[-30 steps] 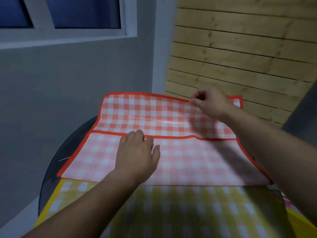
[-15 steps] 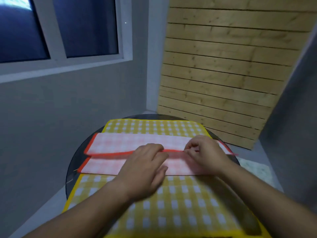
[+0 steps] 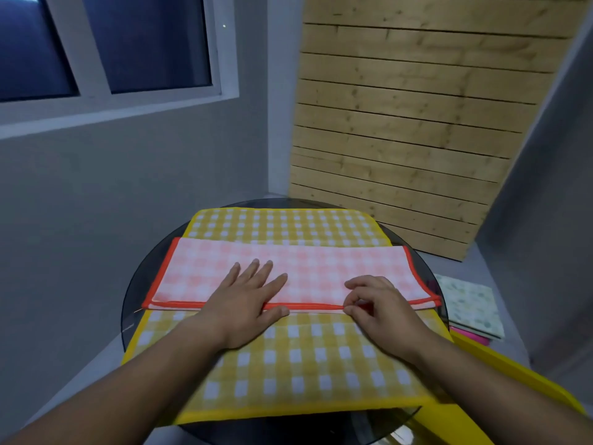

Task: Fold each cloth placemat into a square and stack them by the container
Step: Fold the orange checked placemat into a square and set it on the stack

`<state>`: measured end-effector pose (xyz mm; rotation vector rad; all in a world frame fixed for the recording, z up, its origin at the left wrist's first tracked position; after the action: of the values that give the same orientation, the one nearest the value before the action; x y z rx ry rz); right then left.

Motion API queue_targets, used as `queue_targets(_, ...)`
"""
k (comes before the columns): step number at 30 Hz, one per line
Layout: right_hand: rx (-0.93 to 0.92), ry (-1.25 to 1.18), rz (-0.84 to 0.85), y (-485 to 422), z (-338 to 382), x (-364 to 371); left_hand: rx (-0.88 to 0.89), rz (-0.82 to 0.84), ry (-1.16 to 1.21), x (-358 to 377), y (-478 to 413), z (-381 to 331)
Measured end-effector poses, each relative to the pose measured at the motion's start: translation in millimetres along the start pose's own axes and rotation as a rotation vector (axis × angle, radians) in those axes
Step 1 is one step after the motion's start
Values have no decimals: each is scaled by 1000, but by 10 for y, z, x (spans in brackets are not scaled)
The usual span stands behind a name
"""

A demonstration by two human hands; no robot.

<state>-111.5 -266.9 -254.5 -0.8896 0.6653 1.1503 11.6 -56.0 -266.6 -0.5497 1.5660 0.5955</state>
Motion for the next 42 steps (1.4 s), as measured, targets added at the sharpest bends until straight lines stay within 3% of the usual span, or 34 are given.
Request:
queue_targets(12,-98,133,-4,7,54,-16,-19,23,66,19,29,24)
queue_targets(17,-246,183,-50,-268,445,-32,-24,59,124,80,54,52)
queue_targets(26,-51,299,350,-896,433,726,-21,99,206,70,39,54)
queue_targets(29,-33,399,375,-894,375,833,-63,126,220,23,-43,97)
queue_targets(34,-35,436,374,-888,378,851,-127,-31,174,-167,-330,167)
queue_targets(38,-34,444,362,-883,376,851,-151,55,170,-1,-517,213)
queue_targets(42,-33,435,365,-880,367,853,-287,16,176,67,-478,542)
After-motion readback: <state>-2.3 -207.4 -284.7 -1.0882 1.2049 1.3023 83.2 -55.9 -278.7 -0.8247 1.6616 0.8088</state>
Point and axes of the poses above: each hand's wrist, its own y-axis away from the middle knuckle, its own x-axis out of the palm, z = x × y, the point moved 6 cm from there along -y, towards the middle knuckle, and after that the axes turned 3 degrees about -x, right-handed, at the moved point
